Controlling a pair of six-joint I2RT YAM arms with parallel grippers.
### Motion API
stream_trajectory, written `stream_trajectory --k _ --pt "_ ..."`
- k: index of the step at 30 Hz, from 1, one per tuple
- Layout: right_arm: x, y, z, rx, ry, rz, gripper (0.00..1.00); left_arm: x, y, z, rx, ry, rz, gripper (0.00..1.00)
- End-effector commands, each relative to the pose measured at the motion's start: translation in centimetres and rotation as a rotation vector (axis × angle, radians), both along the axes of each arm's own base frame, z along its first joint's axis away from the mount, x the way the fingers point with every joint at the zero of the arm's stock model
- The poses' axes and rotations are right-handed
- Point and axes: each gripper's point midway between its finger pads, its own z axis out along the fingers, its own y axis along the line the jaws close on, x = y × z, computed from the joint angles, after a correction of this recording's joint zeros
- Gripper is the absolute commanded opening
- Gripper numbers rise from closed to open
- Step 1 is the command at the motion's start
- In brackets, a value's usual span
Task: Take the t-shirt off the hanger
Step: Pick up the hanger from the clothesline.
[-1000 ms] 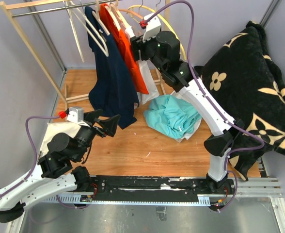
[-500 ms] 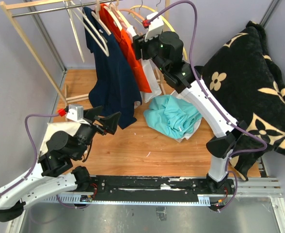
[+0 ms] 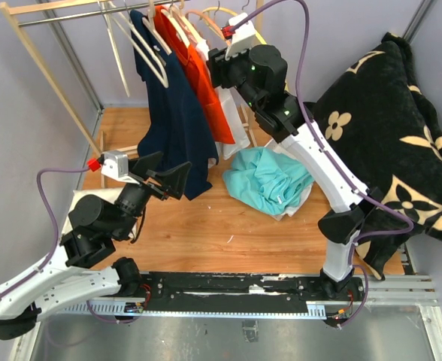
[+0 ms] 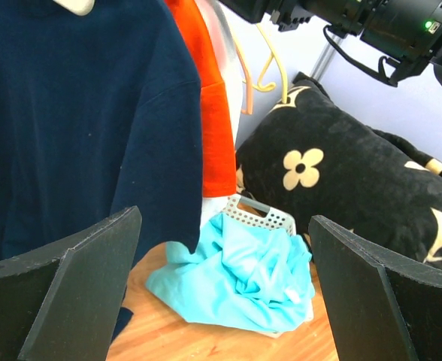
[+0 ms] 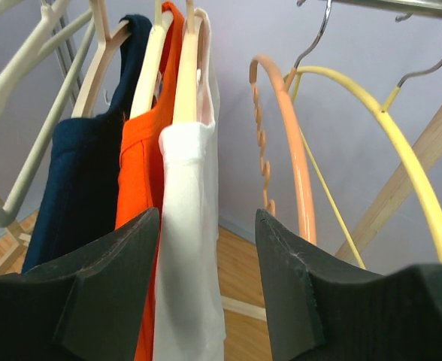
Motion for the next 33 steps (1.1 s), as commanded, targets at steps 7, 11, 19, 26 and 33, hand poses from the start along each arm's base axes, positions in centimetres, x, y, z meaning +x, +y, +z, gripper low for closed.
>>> stream_trajectory --k 7,11,19,26,33 --pt "0.4 1.8 1.3 0.035 -0.031 0.028 0.53 -0.9 1.1 0.8 -0.042 -0.027 -0.011 0.99" --pt "0.7 2.2 0.7 0.031 -0.02 0.03 0.52 -1.1 1.6 0.4 -0.043 -0.026 -0.006 0.99" --pt "1.2 2.6 -0.1 0.022 -0.008 0.027 0.46 -1.2 1.9 0.2 -0.045 -0.025 0.0 0.99" --pt "1.2 2.4 0.5 0.036 -0.017 0.019 0.17 -1.1 2.0 -0.1 -0.04 -0.022 0.01 0.99" --pt "2.1 2.8 -0.3 0.047 -0.011 0.0 0.01 -1.1 2.3 -0.1 -0.04 -0.02 0.021 1.0"
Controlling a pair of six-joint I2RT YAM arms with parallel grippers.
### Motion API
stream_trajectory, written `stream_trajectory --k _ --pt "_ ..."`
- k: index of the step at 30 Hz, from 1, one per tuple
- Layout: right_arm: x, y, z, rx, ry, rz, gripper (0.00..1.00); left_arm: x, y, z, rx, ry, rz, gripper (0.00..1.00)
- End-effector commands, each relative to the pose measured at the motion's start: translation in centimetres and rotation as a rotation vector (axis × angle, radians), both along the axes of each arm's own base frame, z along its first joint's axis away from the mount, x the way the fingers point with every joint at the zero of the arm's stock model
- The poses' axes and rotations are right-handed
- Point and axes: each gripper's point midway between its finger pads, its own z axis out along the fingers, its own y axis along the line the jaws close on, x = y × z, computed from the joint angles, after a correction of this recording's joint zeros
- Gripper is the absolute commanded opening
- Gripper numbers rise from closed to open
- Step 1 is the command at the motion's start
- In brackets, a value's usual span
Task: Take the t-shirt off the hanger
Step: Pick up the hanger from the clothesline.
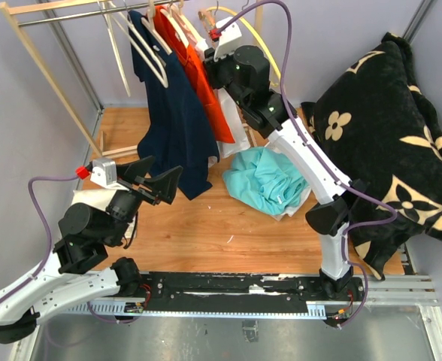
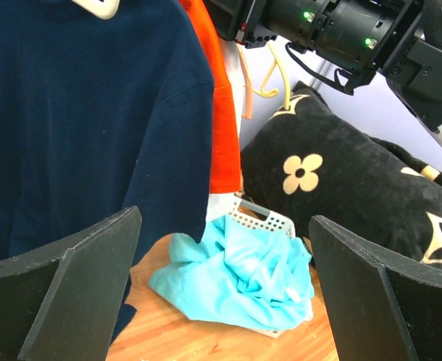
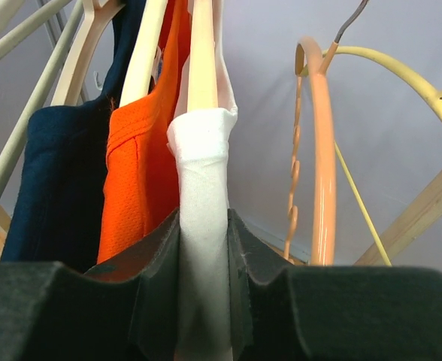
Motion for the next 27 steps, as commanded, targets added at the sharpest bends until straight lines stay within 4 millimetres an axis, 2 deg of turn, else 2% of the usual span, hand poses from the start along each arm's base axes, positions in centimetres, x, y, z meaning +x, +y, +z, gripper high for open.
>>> stream_trajectory --k 1,4,13,27 --pt "-0.4 0.5 1.8 0.057 -0.038 -0.001 0.01 0.0 0.6 0.1 -0.01 -0.005 0.019 1.0" --pt "-0.4 0.6 2.1 0.072 -0.054 0.0 0.01 0.0 0.6 0.1 -0.008 -0.005 0.02 1.0" --pt "-1.6 -0.4 5.5 0.161 -0.163 -0.014 0.01 0.0 0.7 0.1 -0.011 -0.004 0.025 1.0" --pt "-2.8 -1.0 8.2 0.22 -0.265 -0.04 0.01 -0.1 0.9 0.4 -0.015 -0.008 0.028 1.0"
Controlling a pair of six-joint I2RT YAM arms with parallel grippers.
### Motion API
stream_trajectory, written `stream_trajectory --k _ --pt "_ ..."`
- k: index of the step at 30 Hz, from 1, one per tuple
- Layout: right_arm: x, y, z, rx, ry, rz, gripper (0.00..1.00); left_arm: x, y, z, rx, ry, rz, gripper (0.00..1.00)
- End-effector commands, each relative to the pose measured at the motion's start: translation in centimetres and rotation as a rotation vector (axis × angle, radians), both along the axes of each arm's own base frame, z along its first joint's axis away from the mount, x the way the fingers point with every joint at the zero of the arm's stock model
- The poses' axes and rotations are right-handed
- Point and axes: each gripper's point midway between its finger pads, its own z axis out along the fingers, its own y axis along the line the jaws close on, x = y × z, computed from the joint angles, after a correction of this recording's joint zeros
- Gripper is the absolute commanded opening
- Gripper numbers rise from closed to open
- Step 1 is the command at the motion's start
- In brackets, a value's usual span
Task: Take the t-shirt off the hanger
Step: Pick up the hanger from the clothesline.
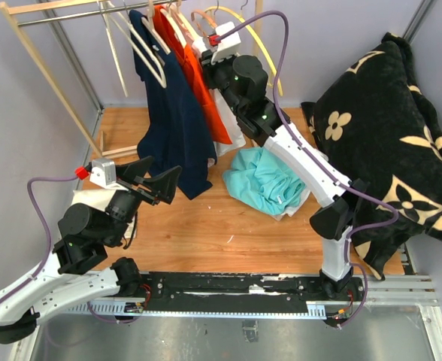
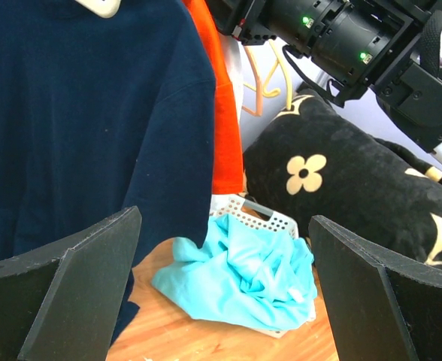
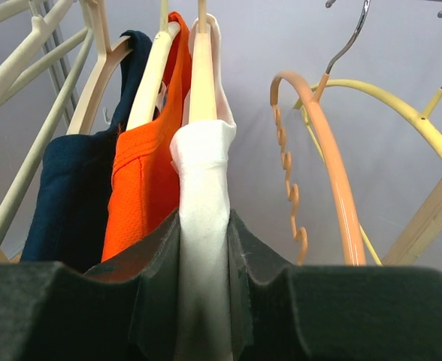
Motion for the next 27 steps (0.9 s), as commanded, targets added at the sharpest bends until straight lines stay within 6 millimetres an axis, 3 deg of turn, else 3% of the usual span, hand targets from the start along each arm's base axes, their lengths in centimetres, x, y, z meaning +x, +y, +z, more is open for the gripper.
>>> stream_trajectory --k 1,13,27 --pt "-2.8 -2.0 7.1 0.147 -0.172 -0.015 0.01 -0.1 0.6 0.6 -0.017 -0.013 0.016 1.0" --pt "-4.3 -3.2 9.8 0.227 -0.282 -0.019 0.01 -0.1 0.5 0.9 -0.02 -0.015 0.012 1.0" --pt "-5.3 -3.6 11.3 0.285 -0.395 -0.022 0.01 -0.2 0.8 1.2 -0.024 -0.017 0.019 1.0"
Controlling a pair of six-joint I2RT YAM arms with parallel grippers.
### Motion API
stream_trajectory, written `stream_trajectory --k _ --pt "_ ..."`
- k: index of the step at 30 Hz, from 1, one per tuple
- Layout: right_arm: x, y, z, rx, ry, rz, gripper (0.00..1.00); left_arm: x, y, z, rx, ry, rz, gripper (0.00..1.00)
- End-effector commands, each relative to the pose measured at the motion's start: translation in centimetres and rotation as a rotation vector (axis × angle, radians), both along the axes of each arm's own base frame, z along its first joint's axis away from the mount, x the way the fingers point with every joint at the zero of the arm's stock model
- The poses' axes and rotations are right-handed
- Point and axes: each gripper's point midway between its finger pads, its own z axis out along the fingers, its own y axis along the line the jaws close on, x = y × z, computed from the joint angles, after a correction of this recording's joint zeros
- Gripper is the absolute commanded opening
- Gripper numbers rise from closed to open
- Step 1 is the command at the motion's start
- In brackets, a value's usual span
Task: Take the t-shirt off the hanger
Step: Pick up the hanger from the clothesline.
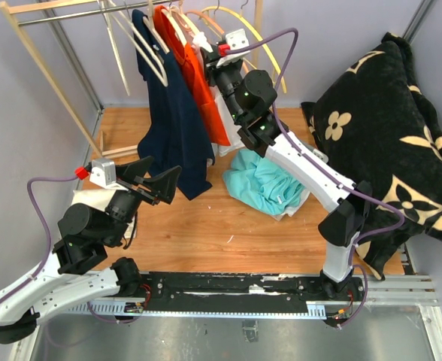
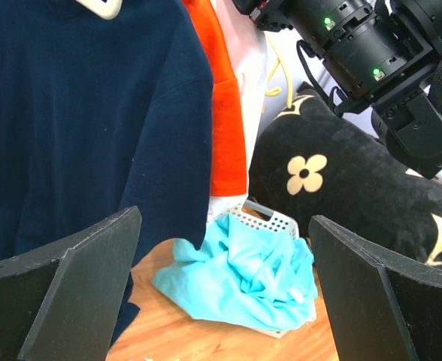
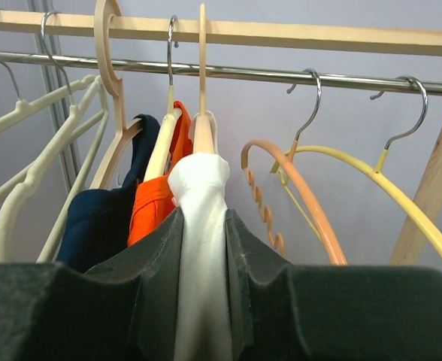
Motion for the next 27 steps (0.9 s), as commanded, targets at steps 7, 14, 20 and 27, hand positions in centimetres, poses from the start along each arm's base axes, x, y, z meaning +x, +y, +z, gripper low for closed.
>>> stream_trajectory --k 7,14,20,27 --pt "-4.1 -2.9 7.8 0.185 -0.233 -0.008 0.01 -0.2 0.8 1.2 -0.025 -0.018 0.019 1.0" --pt "-4.5 -2.9 7.9 0.177 -0.237 -0.01 0.01 -0.2 0.8 1.2 -0.024 -0.018 0.018 1.0" --pt "-3.8 -2.7 7.2 0.118 -0.143 -0.02 0.01 -0.3 0.9 1.2 -0.027 -0.019 0.016 1.0" --pt "-4.4 -3.7 7.5 0.167 -0.194 -0.035 0.01 -0.4 0.9 1.4 -0.031 -0.024 0.013 1.0"
